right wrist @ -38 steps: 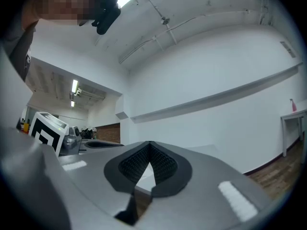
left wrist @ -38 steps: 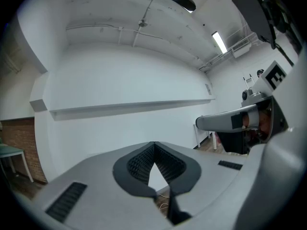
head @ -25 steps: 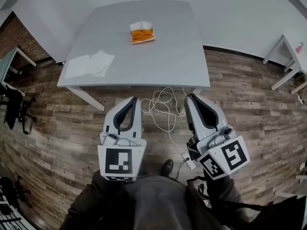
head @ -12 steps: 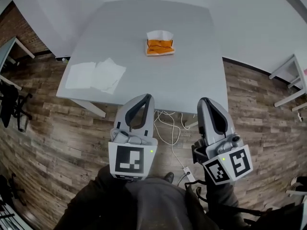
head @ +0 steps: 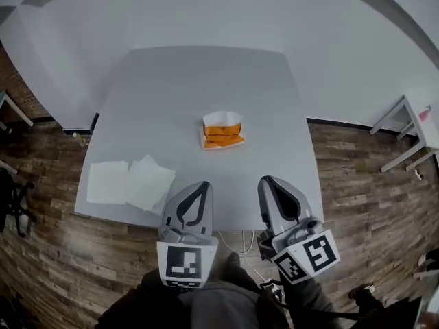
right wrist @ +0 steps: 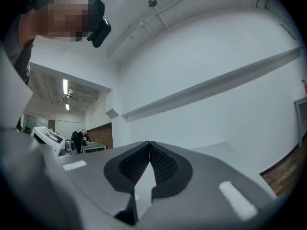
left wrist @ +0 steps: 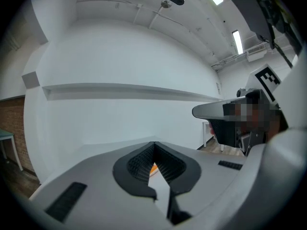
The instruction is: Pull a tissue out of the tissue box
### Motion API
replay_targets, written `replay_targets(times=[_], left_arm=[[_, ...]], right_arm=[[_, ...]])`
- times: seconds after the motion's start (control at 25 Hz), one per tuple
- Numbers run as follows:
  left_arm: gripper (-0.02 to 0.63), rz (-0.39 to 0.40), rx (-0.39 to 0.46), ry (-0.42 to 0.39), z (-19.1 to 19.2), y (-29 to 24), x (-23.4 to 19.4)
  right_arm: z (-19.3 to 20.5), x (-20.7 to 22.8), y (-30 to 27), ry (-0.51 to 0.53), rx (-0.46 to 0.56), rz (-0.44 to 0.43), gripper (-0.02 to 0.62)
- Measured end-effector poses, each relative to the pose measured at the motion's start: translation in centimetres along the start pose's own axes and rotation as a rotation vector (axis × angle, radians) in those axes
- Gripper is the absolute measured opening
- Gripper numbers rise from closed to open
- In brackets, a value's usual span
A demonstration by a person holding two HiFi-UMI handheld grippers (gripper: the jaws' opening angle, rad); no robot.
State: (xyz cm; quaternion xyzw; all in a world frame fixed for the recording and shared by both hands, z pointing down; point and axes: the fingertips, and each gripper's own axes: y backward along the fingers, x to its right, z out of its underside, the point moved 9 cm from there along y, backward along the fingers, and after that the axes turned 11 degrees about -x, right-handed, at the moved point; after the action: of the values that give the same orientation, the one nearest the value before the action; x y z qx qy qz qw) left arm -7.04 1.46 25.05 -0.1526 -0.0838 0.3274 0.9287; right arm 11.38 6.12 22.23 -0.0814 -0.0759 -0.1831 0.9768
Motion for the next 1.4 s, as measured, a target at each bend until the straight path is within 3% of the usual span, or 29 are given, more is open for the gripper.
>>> replay_targets(times=[0.24,0.68,0.84,1.16,1.4], left_arm=[[0.000,0.004,-0.016,-0.006,-1.7,-5.7,-0.9],[0.000,-0.080,-0.103,0.031,-2.1,-17.0,-2.0],[0.000,-0.098,-0.130,0.047,-1.6,-20.5,-2.3],[0.000,-0.125,-0.171,0.094,-0.3,-24.3,-3.4],[0.000,-0.124,-0.194,0.060,0.5,-25.4,-3.9]], right_arm=[[-1.1,4.4,-4.1,0.007,-0.011,-0.015,0.003],[0.7,13.8,-14.4,0.009,-0.151,-0.206,0.005],[1.8,16.9,-17.2,0.035,-0.196,-0.243,0.036],[3.4,20.8,-22.5,0.156,-0.303,-0.303,0.103],[5.6,22.5,-25.6,0.215,-0.401,-0.350,0.126]])
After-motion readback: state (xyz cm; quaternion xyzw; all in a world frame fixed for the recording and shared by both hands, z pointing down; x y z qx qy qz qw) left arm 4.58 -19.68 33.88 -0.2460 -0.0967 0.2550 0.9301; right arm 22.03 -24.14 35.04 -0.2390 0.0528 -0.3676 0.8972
